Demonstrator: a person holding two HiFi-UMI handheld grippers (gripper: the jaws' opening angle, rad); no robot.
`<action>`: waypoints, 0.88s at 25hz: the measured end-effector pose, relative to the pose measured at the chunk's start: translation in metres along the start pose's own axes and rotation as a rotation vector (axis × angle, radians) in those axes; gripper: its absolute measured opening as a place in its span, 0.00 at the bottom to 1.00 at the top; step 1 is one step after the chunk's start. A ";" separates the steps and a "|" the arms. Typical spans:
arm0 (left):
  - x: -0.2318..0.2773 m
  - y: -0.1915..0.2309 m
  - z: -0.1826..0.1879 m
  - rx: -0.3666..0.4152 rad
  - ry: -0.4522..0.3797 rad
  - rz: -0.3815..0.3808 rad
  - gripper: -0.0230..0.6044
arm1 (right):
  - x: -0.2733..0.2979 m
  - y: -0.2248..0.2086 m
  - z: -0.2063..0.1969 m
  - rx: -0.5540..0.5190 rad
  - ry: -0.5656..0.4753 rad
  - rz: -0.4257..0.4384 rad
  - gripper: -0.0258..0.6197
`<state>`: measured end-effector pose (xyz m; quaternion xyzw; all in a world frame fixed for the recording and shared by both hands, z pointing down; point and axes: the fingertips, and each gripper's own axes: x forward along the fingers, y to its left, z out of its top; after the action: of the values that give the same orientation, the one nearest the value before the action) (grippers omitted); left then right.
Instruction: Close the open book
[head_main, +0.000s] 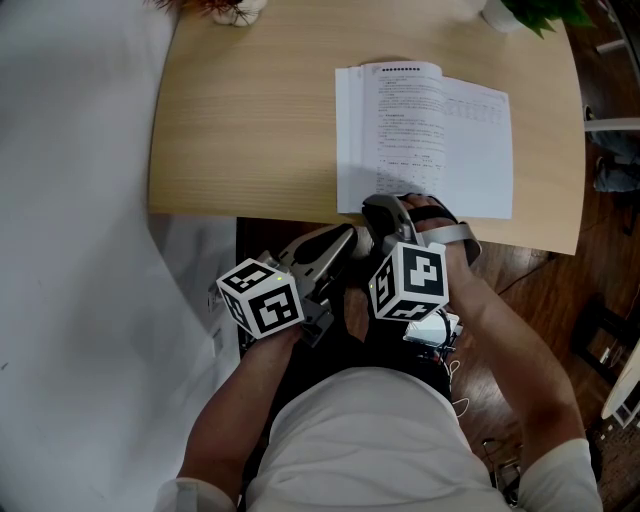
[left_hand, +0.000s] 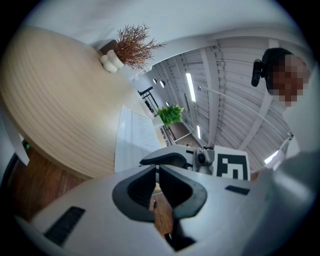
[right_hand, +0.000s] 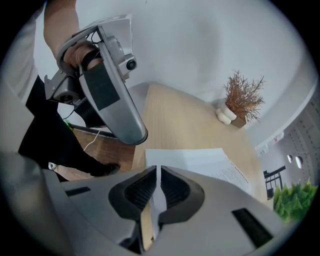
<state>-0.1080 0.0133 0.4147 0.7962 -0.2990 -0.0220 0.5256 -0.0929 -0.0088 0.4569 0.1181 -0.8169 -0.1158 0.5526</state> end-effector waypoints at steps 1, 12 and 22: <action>0.000 0.000 0.000 -0.001 0.000 0.000 0.03 | 0.000 -0.001 -0.001 -0.002 0.003 -0.002 0.05; -0.002 0.002 0.000 -0.008 0.000 0.002 0.03 | 0.002 0.010 -0.001 -0.041 0.015 0.046 0.12; -0.003 0.005 0.003 -0.011 -0.003 0.002 0.03 | 0.002 0.007 0.001 -0.016 0.013 0.035 0.12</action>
<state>-0.1141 0.0114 0.4171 0.7929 -0.3004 -0.0246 0.5296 -0.0949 -0.0023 0.4604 0.1001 -0.8143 -0.1118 0.5608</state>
